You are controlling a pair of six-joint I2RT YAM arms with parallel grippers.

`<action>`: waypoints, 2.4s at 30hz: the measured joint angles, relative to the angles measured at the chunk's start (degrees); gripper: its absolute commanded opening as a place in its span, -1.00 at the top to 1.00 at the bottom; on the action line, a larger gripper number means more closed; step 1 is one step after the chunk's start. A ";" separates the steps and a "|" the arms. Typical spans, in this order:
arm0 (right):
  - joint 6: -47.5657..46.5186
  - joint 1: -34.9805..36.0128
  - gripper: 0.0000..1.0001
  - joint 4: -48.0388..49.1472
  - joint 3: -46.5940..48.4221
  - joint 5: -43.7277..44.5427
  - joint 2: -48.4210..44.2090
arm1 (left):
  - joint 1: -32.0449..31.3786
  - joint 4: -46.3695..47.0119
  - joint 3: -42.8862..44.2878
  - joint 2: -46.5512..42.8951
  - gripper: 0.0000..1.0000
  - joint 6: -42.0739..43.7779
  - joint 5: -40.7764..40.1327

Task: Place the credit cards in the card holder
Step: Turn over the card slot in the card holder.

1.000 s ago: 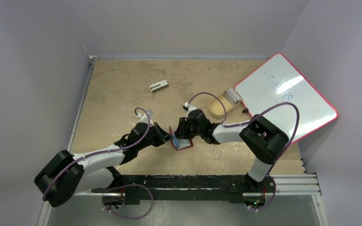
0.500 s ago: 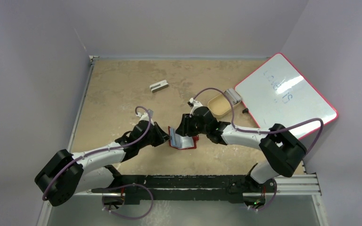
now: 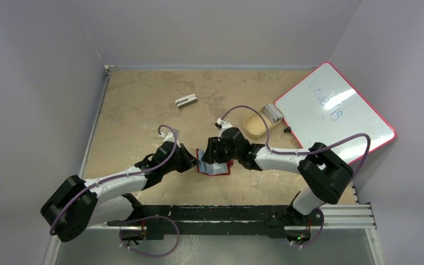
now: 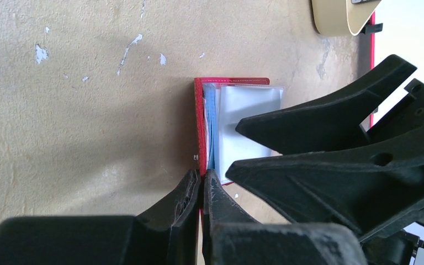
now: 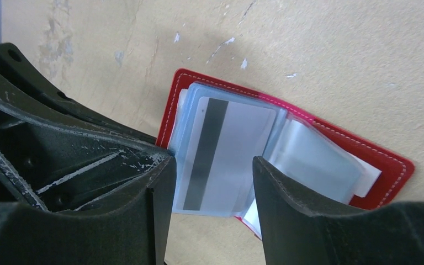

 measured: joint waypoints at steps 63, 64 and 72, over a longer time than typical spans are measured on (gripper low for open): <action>0.13 0.02 0.57 -9.27 -0.33 9.84 -0.72 | 0.00 -1.68 0.02 -0.74 0.67 -0.02 -0.57; 0.13 0.04 0.57 -9.05 -0.39 9.70 -0.11 | 0.00 -1.51 0.11 -0.28 0.67 -0.04 -0.55; 0.20 0.04 0.59 -6.86 -0.94 9.25 1.42 | 0.00 -0.39 0.61 2.49 0.60 -0.02 -0.33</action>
